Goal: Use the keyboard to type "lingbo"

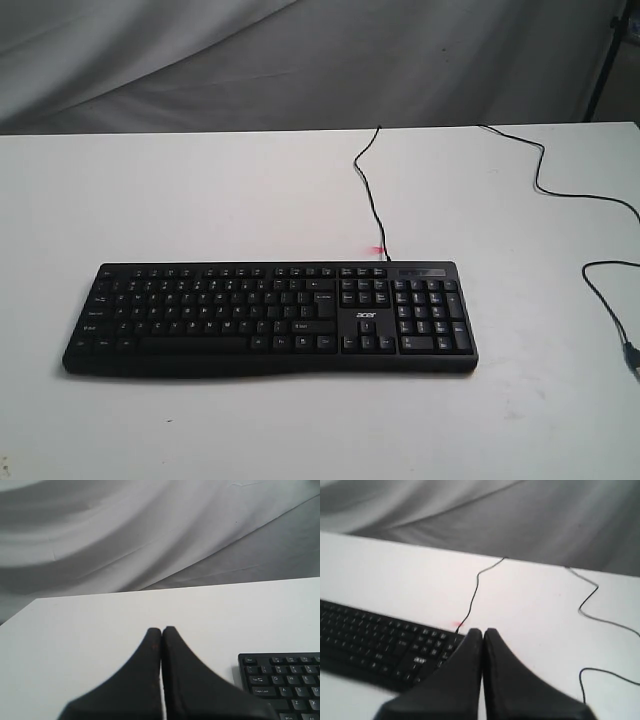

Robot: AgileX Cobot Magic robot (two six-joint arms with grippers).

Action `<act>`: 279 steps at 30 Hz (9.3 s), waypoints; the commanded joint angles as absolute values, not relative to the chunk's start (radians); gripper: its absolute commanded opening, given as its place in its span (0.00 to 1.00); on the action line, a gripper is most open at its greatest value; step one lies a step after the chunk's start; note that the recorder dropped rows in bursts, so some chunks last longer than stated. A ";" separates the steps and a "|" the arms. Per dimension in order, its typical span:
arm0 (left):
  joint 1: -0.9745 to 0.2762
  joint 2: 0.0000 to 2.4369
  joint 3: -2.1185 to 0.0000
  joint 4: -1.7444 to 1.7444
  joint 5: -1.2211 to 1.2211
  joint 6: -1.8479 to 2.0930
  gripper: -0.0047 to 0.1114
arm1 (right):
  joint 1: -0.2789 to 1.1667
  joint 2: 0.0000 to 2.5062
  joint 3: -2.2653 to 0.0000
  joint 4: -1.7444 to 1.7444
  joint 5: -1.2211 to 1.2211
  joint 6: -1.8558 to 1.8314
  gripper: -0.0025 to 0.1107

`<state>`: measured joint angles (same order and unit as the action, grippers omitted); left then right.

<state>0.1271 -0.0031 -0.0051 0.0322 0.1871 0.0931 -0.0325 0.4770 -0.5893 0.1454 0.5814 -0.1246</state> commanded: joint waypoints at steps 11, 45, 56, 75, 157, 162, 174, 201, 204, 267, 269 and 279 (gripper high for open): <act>0.123 0.000 0.000 0.032 0.183 0.090 0.05 | 0.427 1.082 -0.875 0.226 0.531 -0.369 0.02; 0.123 0.000 0.000 0.032 0.183 0.090 0.05 | 0.626 1.893 -1.085 0.265 -0.060 -0.478 0.02; 0.123 0.000 0.000 0.032 0.183 0.090 0.05 | 0.554 1.965 -1.085 0.212 -0.104 -0.489 0.02; 0.123 0.000 0.000 0.032 0.183 0.090 0.05 | 0.544 2.040 -1.085 0.130 -0.198 -0.497 0.02; 0.123 0.000 0.000 0.032 0.183 0.090 0.05 | 0.539 2.121 -1.189 0.043 -0.159 -0.497 0.02; 0.123 0.000 0.000 0.032 0.183 0.090 0.05 | 0.539 2.121 -1.189 0.043 -0.199 -0.497 0.02; 0.123 0.000 0.000 0.032 0.183 0.090 0.05 | 0.539 2.134 -1.189 0.056 -0.199 -0.495 0.02; 0.123 0.000 0.000 0.032 0.183 0.090 0.05 | 0.539 2.162 -1.189 0.063 -0.179 -0.495 0.02; 0.123 0.000 0.000 0.032 0.183 0.090 0.05 | 0.538 2.174 -1.189 0.063 -0.165 -0.495 0.02; 0.123 0.000 0.000 0.032 0.183 0.090 0.05 | 0.618 2.121 -1.177 0.087 -0.145 -0.497 0.02; 0.123 0.000 0.000 0.032 0.183 0.090 0.05 | 0.618 2.121 -1.177 0.087 -0.153 -0.497 0.02; 0.123 0.000 0.000 0.032 0.183 0.090 0.05 | 0.616 2.146 -1.177 0.087 -0.153 -0.497 0.02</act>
<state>0.1271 -0.0031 -0.0051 0.0322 0.1871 0.0931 0.6256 2.1318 -1.1794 0.0795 -0.1459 -0.4942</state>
